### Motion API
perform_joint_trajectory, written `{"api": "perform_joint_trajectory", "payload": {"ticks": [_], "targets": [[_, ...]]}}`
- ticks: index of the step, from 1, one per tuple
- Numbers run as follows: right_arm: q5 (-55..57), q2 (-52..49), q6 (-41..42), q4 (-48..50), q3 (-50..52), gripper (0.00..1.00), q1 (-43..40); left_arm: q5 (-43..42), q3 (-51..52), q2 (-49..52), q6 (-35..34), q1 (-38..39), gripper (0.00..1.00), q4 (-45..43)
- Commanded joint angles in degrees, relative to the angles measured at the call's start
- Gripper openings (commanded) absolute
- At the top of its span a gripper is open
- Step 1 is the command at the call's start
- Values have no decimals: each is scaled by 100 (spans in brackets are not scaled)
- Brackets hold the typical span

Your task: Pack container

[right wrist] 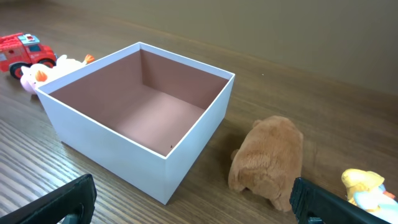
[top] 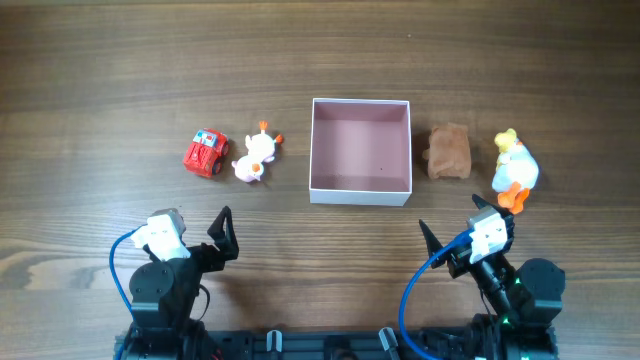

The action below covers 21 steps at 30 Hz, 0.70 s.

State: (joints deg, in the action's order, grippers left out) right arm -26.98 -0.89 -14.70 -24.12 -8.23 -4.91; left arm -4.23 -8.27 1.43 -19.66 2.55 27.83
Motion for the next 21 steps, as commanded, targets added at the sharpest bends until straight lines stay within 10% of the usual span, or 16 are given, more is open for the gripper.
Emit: {"api": "perform_joint_trajectory", "payload": {"ticks": [1, 15, 21], "targets": [[-72, 46, -31, 9, 22, 100, 24, 26, 42, -68, -13, 33, 100, -37], [-1198, -57, 2059, 1294, -170, 100, 24, -944, -310, 179, -291, 35, 99, 291], [-529, -1847, 1904, 964, -1799, 100, 24, -896, -1766, 1895, -286, 33, 100, 533]]}}
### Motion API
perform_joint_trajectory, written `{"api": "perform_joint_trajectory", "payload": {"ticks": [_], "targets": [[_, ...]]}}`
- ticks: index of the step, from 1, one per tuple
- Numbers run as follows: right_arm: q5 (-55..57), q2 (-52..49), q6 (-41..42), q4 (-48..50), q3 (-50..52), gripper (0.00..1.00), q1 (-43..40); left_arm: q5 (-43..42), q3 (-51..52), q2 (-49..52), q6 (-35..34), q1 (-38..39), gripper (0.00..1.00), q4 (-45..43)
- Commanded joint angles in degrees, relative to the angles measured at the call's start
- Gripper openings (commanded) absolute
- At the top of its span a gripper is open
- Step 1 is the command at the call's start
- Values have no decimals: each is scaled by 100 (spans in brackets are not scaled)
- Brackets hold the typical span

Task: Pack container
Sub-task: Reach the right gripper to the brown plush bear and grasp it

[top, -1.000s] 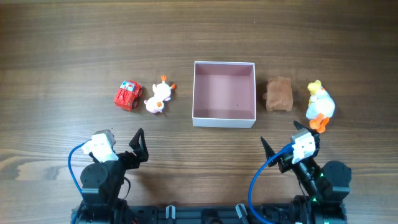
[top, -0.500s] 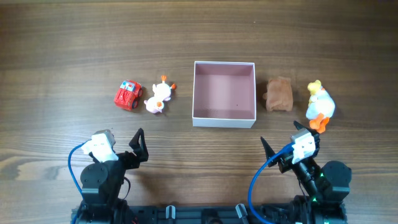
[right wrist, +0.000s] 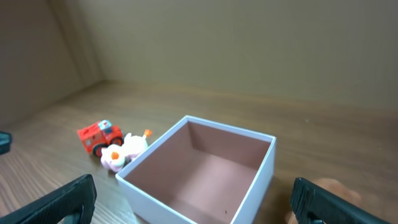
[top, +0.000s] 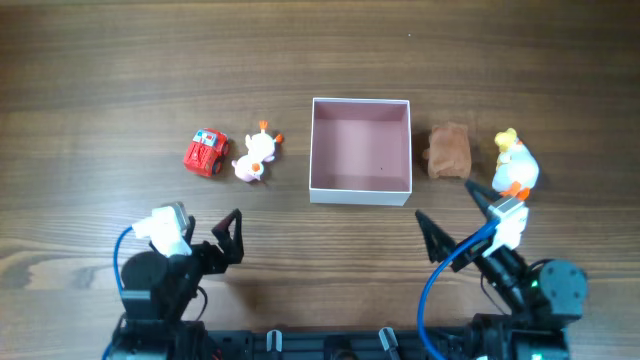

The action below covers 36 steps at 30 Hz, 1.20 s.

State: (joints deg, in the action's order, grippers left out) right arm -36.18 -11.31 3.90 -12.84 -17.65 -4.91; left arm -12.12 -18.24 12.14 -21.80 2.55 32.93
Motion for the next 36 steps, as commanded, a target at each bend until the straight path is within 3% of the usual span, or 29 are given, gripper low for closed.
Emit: {"api": "perform_joint_trajectory", "payload": {"ticks": [1, 8, 12, 14, 19, 25, 31, 35, 36], "targets": [[479, -1276, -127, -472, -1307, 99, 24, -87, -1025, 1169, -72, 35, 100, 85], [1823, -4513, -1462, -3272, -4566, 99, 24, 28, -2658, 3521, 127, 28, 100, 258], [1963, -6225, -1108, -4494, -5810, 100, 24, 389, -3305, 4586, 208, 17, 100, 601], [1950, -6839, -376, -4548, -5847, 99, 24, 527, -3407, 4964, 210, 17, 100, 658], [1943, -8013, -155, -4148, -5847, 100, 24, 898, -3407, 5331, 208, 17, 100, 758], [2485, -9088, 706, -3716, -5845, 99, 24, 922, -3407, 5351, 205, 17, 100, 811], [2551, -9866, 702, -3469, -5842, 98, 179, 920, -3407, 5351, 203, 20, 100, 809], [2774, -10166, 704, -3324, -5842, 77, 328, 920, -3407, 5351, 203, 20, 100, 809], [2911, -10174, 706, -3327, -5842, 68, 350, 920, -3407, 5351, 203, 20, 100, 809]]}}
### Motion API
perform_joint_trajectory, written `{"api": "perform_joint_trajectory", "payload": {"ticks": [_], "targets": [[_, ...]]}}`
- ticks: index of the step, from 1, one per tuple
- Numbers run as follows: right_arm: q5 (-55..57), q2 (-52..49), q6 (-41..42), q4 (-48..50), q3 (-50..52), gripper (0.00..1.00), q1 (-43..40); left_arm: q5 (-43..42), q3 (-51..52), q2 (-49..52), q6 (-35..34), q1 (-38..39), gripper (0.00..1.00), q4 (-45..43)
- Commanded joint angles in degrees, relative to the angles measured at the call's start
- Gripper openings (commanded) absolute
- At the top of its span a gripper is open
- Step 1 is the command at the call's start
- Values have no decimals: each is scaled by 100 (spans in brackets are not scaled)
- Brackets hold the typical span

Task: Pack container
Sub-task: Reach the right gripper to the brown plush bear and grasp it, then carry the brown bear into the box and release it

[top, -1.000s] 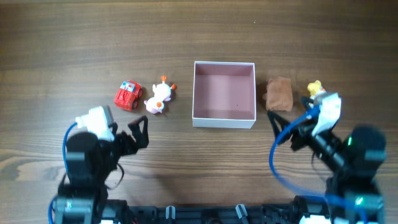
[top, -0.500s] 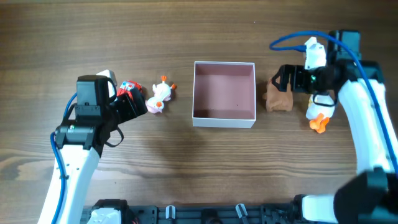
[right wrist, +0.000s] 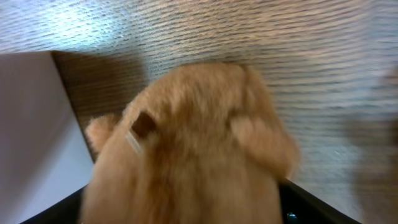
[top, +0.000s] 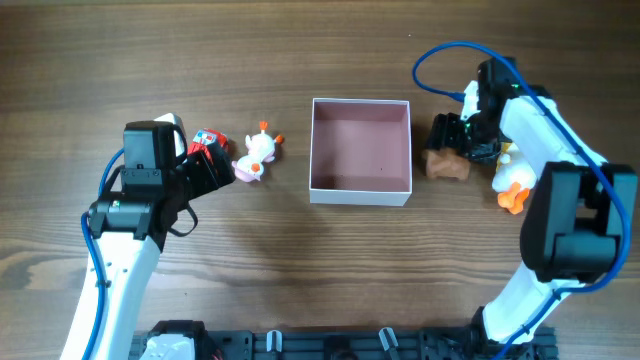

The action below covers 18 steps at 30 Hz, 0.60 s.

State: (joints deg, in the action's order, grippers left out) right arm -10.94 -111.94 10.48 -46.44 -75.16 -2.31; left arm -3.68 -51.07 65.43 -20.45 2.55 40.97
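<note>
The white box with a pink inside stands at the table's middle; its wall shows in the right wrist view. A brown plush lies just right of it. It fills the right wrist view, and my right gripper is open with a finger on each side of it. A red toy truck lies left of the box, partly under my left gripper, which looks open over it.
A white and pink chick toy lies between the truck and the box. A yellow and white duck toy sits right of the plush, close to the right arm. Blue cables loop above both arms.
Both arms have left the near edge. The right gripper is now down around the brown plush, and the left gripper is at the red truck. No toy has moved.
Both grippers first hung open at the table's near edge, with the toys either side of the empty box. Then the right wrist stood raised, looking over the box. Now each gripper is at a toy: right at the plush, left at the truck.
</note>
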Motion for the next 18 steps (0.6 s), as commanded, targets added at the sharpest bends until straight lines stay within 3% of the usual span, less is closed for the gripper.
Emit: {"api": "perform_joint_trajectory", "payload": {"ticks": [1, 5, 6, 11, 14, 18], "targets": [[507, -103, 50, 17, -92, 58, 101, 76, -125, 22, 68, 20, 100, 4], [756, 247, 153, -33, -94, 21, 103, 76, -125, 22, 68, 20, 100, 4], [743, 579, 162, -46, -94, 16, 122, 76, -125, 22, 68, 20, 100, 4], [-216, 2306, 190, -63, -94, 15, 710, 76, -125, 22, 68, 20, 100, 4], [-354, 3008, 704, 44, -94, 14, 1456, 76, -125, 22, 68, 20, 100, 4], [59, 2900, 1161, 396, -55, 14, 2516, 76, -125, 22, 68, 20, 100, 4]]}}
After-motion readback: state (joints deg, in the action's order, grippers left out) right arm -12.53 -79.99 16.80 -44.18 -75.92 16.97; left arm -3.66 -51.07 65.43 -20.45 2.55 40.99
